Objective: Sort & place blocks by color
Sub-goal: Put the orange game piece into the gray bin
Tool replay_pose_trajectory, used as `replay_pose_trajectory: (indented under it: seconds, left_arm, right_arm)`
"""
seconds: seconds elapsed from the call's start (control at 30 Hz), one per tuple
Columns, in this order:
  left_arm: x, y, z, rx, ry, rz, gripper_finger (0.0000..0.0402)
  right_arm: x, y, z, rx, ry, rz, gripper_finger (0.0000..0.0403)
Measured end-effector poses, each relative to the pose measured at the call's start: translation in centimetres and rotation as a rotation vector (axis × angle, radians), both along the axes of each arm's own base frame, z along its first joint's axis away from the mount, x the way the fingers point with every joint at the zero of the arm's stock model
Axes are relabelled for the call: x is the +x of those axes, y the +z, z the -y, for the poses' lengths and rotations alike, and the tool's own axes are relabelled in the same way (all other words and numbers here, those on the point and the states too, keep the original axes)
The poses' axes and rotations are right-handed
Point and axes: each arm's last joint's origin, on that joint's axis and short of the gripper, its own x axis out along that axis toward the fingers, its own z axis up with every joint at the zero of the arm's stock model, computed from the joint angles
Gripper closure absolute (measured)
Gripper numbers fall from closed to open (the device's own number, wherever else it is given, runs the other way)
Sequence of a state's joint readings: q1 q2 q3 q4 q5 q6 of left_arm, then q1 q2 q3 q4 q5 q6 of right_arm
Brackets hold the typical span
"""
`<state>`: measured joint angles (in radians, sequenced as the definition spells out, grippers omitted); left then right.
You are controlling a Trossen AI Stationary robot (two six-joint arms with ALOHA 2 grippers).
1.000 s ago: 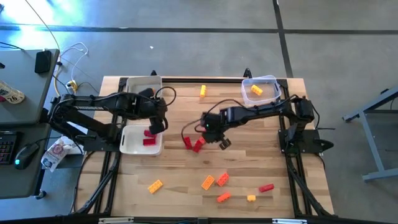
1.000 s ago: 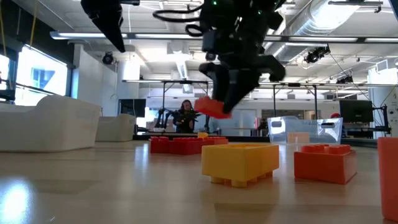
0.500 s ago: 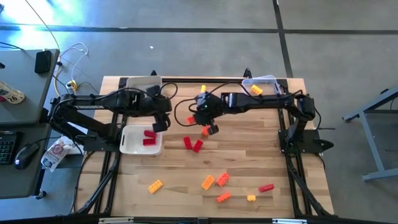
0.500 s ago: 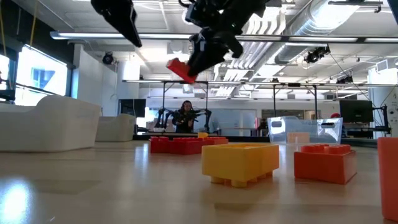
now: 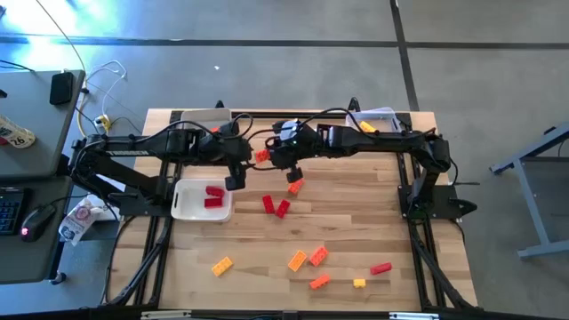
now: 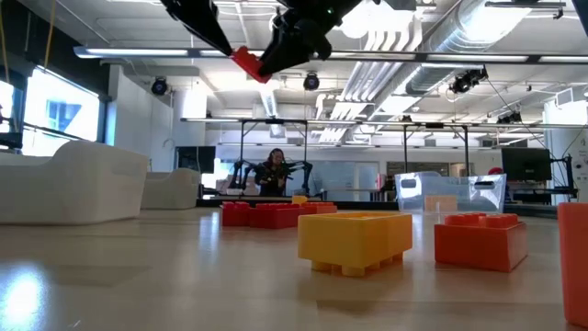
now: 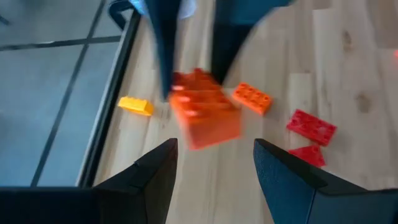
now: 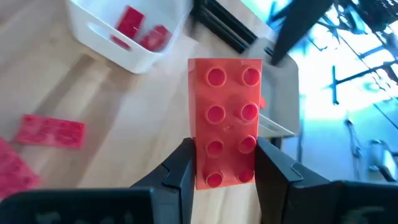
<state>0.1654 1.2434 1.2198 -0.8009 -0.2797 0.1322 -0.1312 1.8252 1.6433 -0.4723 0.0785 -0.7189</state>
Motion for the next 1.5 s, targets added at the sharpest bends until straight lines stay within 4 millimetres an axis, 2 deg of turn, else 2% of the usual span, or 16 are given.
replay_pose_trajectory:
  seconds: [0.3, 0.7, 0.83, 1.03, 1.23, 1.4, 1.5]
  left_arm:
    - [0.6, 0.2, -0.2, 0.023, 0.013, 0.043, 0.0206]
    - [1.0, -0.1, -0.3, 0.072, 0.038, 0.025, 0.0208]
    - [1.2, 0.1, -0.4, 0.077, 0.040, 0.058, 0.0227]
    - [1.2, 0.0, -0.7, 0.067, 0.064, 0.071, 0.0284]
    - [1.0, -0.2, -1.1, 0.053, 0.083, 0.058, 0.0288]
    - [0.9, -0.3, -1.1, 0.048, 0.074, 0.043, 0.0288]
    - [0.5, -0.9, -1.1, 0.046, 0.085, -0.030, 0.0288]
  right_arm:
    - [0.2, 0.6, 0.0, 0.004, -0.001, 0.042, 0.0303]
    - [0.4, 0.9, 0.0, 0.091, -0.062, 0.090, 0.0303]
    - [0.4, 0.9, -0.1, 0.141, -0.076, 0.105, 0.0303]
    - [0.4, 0.9, -0.1, 0.161, -0.086, 0.110, 0.0303]
    - [0.5, 0.8, -0.1, 0.172, -0.092, 0.110, 0.0302]
    - [0.4, 0.7, -0.2, 0.182, -0.094, 0.096, 0.0252]
    - [0.1, 0.4, -0.2, 0.183, -0.100, 0.055, 0.0216]
